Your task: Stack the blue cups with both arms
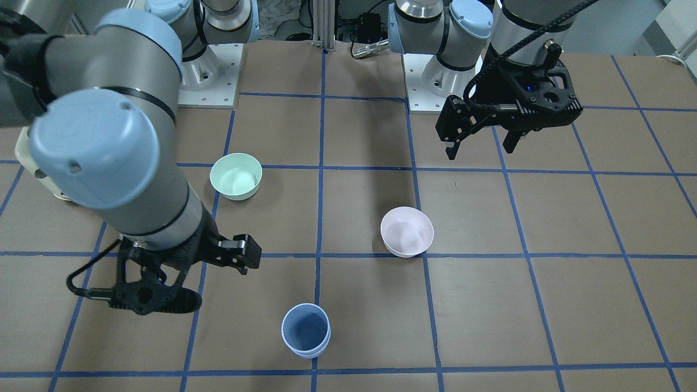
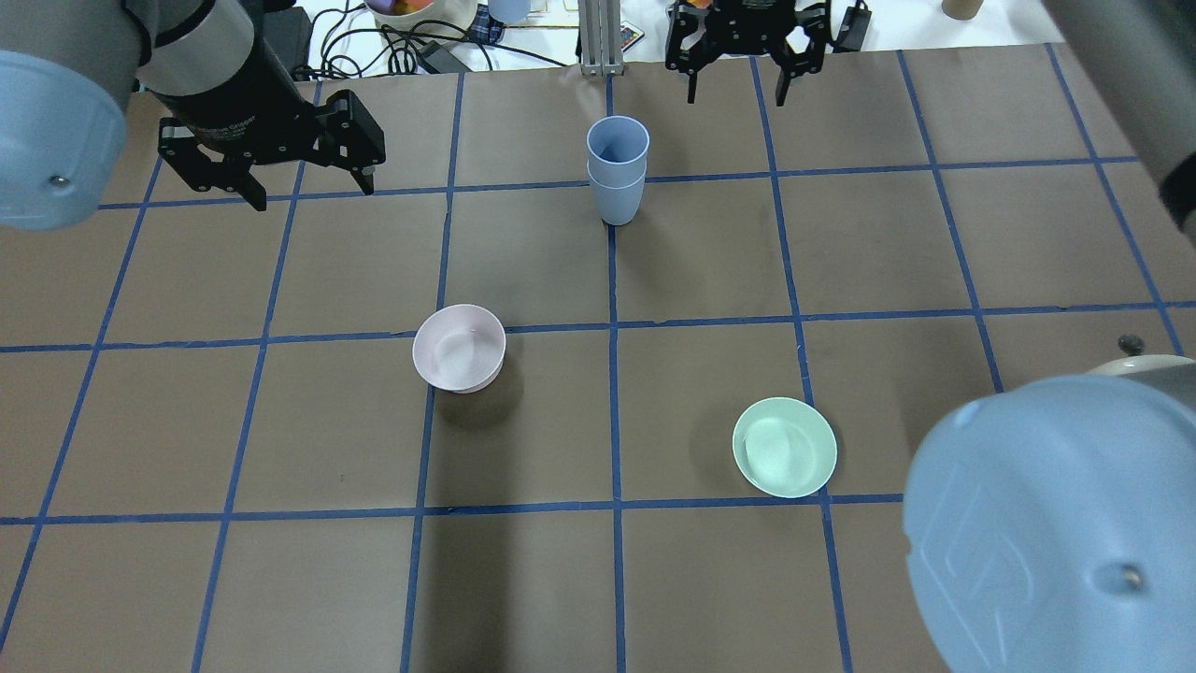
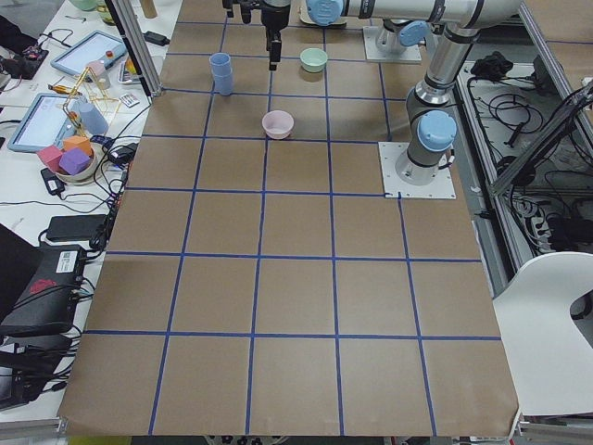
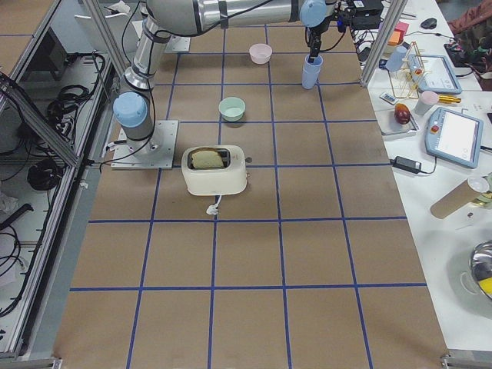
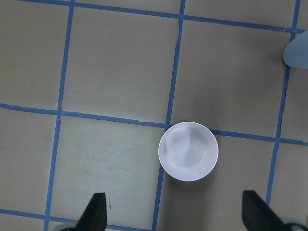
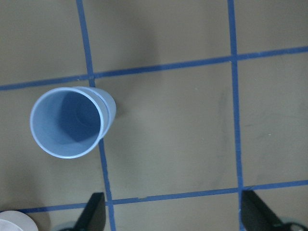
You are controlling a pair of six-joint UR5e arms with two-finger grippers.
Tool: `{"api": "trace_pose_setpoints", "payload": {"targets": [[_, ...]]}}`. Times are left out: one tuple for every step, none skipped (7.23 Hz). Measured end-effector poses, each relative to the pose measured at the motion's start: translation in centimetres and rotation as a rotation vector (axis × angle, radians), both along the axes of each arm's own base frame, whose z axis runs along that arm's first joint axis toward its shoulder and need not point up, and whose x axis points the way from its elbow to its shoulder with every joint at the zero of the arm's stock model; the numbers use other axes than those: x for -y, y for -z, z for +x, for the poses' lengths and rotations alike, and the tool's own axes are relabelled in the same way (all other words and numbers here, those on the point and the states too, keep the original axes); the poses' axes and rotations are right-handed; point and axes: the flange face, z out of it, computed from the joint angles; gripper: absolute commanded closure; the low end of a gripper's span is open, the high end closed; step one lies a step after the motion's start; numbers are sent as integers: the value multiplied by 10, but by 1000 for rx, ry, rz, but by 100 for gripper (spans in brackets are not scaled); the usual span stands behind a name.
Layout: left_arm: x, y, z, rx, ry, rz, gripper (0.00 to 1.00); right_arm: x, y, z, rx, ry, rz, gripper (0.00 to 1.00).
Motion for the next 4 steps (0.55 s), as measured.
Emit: {"api": "trace_pose_setpoints", "payload": {"targets": [[0, 0, 0, 0, 0, 0, 0, -19, -11, -22, 1, -38, 21, 0], [-1, 0, 0, 0, 0, 0, 0, -42, -18, -38, 0, -58, 34, 0], [-1, 0, 0, 0, 0, 0, 0, -66, -23, -49, -3, -60, 40, 0], [-1, 0, 0, 0, 0, 0, 0, -87, -31, -58, -5, -52, 39, 0]]}}
